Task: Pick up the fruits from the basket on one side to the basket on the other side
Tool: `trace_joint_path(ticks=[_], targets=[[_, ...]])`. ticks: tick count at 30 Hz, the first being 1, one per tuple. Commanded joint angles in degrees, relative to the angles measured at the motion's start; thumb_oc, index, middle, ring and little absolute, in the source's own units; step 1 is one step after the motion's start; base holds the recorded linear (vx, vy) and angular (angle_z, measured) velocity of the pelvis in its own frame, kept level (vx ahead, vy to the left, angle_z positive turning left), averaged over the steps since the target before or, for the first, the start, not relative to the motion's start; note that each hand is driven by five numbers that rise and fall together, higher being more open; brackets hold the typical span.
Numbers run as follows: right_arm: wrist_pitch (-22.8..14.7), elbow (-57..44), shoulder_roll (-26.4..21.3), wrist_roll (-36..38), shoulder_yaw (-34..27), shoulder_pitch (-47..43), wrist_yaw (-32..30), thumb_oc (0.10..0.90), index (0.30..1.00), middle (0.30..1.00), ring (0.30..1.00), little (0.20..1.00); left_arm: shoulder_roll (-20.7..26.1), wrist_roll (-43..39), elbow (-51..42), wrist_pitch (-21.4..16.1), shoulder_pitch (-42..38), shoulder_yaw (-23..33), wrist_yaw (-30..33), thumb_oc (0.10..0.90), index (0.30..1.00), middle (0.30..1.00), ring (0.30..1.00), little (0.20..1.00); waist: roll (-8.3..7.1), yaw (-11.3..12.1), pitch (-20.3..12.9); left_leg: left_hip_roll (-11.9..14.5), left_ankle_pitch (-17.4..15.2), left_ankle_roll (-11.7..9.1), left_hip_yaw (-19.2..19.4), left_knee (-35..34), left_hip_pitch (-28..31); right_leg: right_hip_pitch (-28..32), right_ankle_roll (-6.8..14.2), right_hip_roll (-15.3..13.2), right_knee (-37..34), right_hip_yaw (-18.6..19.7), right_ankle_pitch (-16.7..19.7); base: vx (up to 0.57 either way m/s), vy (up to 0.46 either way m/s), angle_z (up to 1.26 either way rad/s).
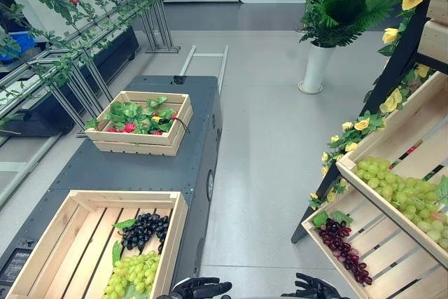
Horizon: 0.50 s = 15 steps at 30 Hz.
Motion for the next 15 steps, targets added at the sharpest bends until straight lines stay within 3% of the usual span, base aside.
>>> trace_joint_path(ticks=[1,10,15], targets=[[-3.28,-0.68,1.61,-1.25,1.38,-2.8,1.87,0.8,0.9,0.9,0.9,0.9,-1.52,1.16,0.66,-1.73,-5.81,0.4,-0.32,0.8,0.9,0.9,0.9,0.9,-0.36,0.86,2.01,-2.5,-8.23,-0.95,1.37,0.53,2.78,-0.98,0.79,1.47,1.25,-0.15,-1.27,0.0,0.0,0.0],[-2.89,-1.27,0.77,-1.88,2.17,-3.38,2.14,0.8,0.9,0.9,0.9,0.9,-0.63,1.35,-1.69,-3.43,-6.13,-0.82,-3.88,0.8,0.9,0.9,0.9,0.9,-0.06,0.69,2.79,-2.48,-8.14,-0.75,1.56,0.53,2.71,-1.44,0.64,1.52,1.77,0.27,-1.4,0.0,0.0,0.0],[-0.7,-4.16,-0.57,-1.88,3.39,-4.09,2.13,0.8,0.9,0.9,0.9,0.9,1.59,1.09,-10.64,-6.6,-7.3,-2.6,-3.2,0.8,0.9,0.9,0.9,0.9,0.14,0.65,3.85,-2.32,-8.0,-0.81,1.86,1.04,2.36,-2.0,0.61,1.49,2.45,0.49,-1.36,-0.01,0.009,0.0]])
